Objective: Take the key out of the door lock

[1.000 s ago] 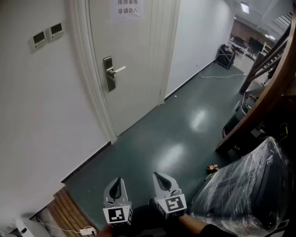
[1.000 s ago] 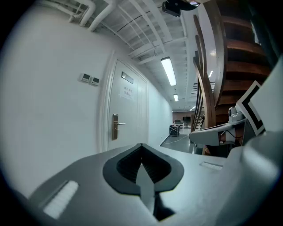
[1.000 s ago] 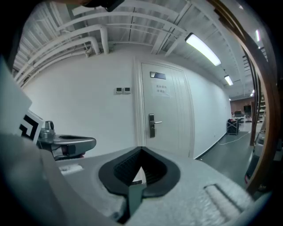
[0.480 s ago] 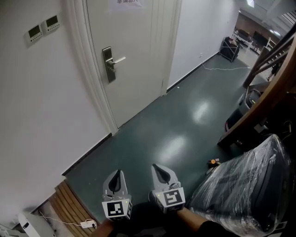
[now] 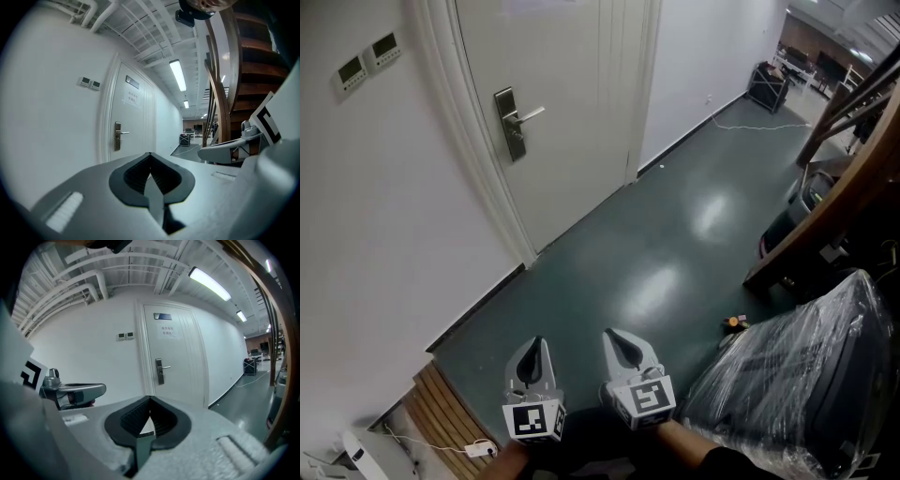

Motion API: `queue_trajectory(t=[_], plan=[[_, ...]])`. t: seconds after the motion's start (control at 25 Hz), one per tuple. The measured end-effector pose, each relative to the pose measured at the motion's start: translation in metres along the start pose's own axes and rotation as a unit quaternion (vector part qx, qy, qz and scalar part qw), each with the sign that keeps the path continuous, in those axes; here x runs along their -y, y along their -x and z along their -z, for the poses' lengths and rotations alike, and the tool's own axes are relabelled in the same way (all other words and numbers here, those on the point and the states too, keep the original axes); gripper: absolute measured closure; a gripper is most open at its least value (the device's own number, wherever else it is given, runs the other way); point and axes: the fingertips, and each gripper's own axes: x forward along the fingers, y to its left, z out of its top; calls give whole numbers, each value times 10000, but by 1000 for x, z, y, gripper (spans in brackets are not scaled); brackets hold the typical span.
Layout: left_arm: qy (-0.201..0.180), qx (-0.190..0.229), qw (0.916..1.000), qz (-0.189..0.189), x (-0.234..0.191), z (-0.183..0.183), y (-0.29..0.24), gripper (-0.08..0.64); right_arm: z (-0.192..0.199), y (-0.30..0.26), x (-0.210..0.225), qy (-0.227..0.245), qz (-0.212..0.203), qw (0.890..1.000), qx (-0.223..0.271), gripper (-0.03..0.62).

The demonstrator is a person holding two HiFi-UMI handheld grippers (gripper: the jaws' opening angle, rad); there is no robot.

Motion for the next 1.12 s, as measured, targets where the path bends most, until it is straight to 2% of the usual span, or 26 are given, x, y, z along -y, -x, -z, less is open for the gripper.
queue_trajectory(t=[0.44,0.76,1.12], plan=[[-143,19,9999,-49,39,-5,-39,541,-11,-4,52,-13,-210,9996,213,600],[-59,-37,9999,-103,27,-3,-68,541,-9,-27,66,-19,-184,9998,77,600],[55,10,9996,263,-6,-6,-150,541,-21,-99,85,18,154,9999,-50,600]])
